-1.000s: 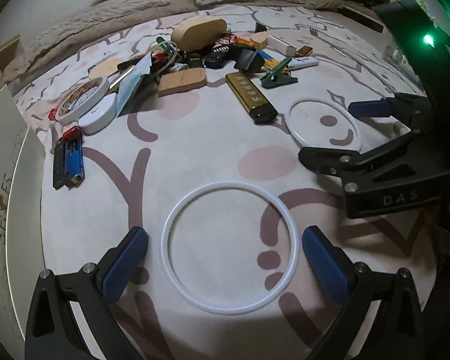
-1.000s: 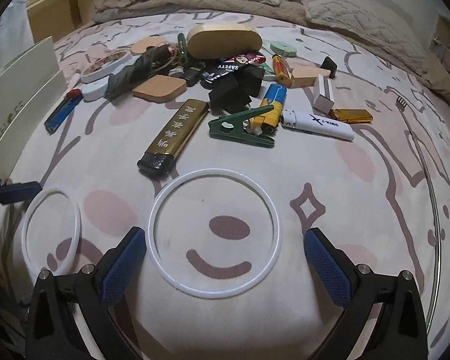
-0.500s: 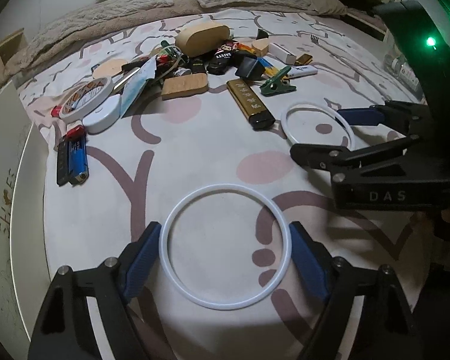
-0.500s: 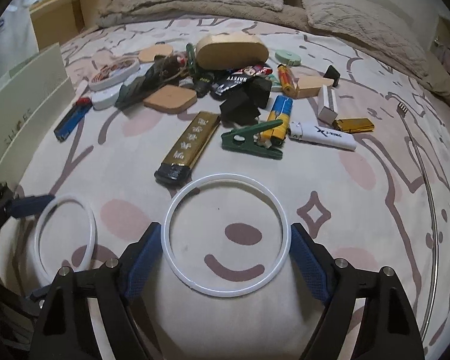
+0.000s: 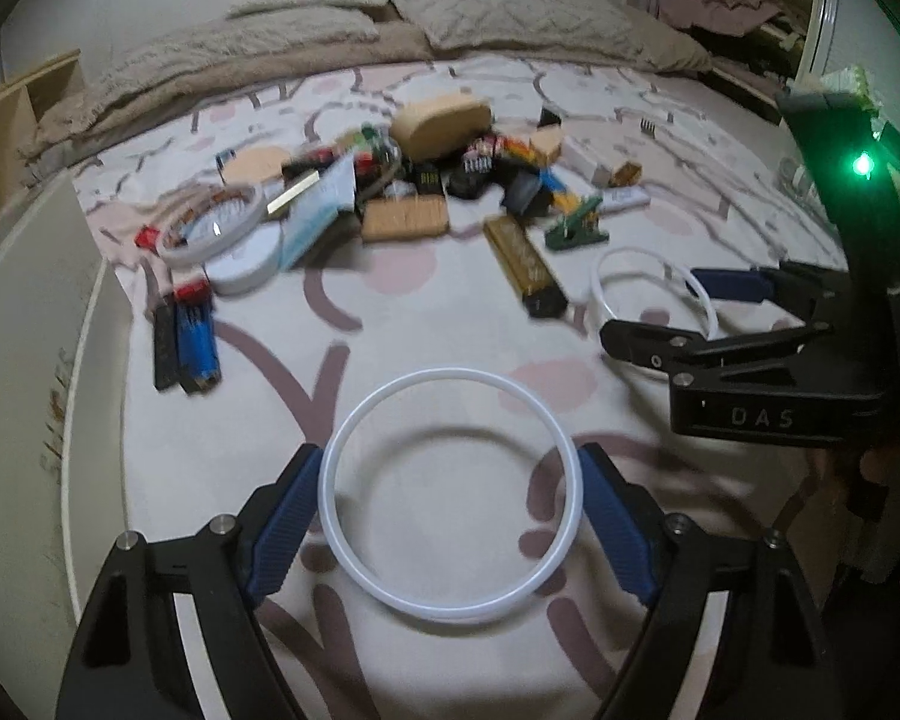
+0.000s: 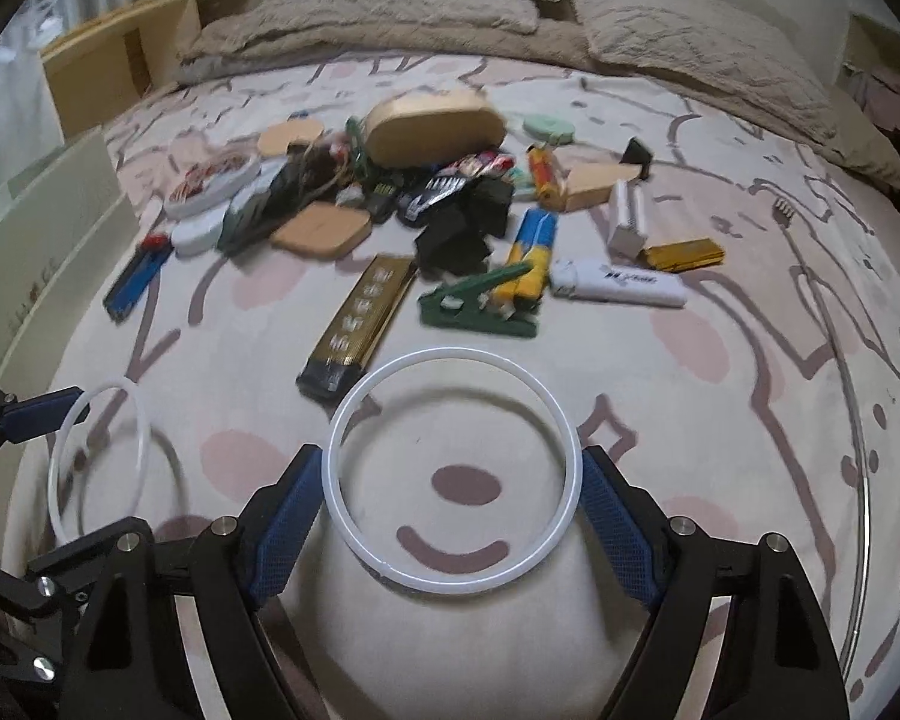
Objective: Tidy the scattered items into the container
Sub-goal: 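Close the left tool on a large white ring while the right tool grasps another ring, then carry both white rings up and over the white box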
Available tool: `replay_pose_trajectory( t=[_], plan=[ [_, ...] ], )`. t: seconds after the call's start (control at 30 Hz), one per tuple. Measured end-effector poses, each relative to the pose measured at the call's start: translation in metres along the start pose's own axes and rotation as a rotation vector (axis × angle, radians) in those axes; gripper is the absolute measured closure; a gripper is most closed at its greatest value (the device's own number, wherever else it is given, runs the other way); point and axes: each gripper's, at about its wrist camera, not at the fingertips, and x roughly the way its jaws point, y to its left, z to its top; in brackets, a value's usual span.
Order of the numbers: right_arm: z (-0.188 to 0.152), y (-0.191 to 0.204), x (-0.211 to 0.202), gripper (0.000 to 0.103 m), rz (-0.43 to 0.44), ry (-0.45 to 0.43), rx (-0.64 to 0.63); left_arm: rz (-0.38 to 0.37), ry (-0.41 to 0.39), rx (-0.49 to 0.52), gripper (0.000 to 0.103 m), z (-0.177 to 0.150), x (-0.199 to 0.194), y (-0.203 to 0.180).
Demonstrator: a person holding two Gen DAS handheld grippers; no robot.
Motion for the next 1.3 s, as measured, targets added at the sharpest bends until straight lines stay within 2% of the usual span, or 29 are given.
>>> replay_pose_trajectory(
  t=[0.13, 0.4, 0.63, 0.8, 1.13, 1.3],
  plan=[
    [0.009, -0.001, -0.024, 0.019, -0.027, -0.098, -0.001, 0.006, -0.060, -0.018, 0.019, 0.012, -0.017, 0.003],
    [0.021, -0.009, -0.062, 0.019, -0.005, -0.288, 0.050, 0.014, -0.157, -0.059, 0.019, 0.032, -0.052, 0.009],
    [0.024, -0.015, -0.083, 0.019, -0.001, -0.407, 0.087, 0.024, -0.279, -0.094, 0.019, 0.048, -0.088, 0.019],
    [0.026, -0.015, -0.088, 0.019, 0.004, -0.426, 0.102, 0.064, -0.366, -0.141, 0.019, 0.053, -0.117, 0.035],
    [0.026, -0.003, -0.100, 0.019, 0.013, -0.466, 0.074, 0.138, -0.464, -0.239, 0.019, 0.040, -0.157, 0.061],
    [0.032, 0.008, -0.109, 0.019, 0.014, -0.501, 0.046, 0.214, -0.500, -0.256, 0.019, 0.035, -0.178, 0.077]
  ],
)
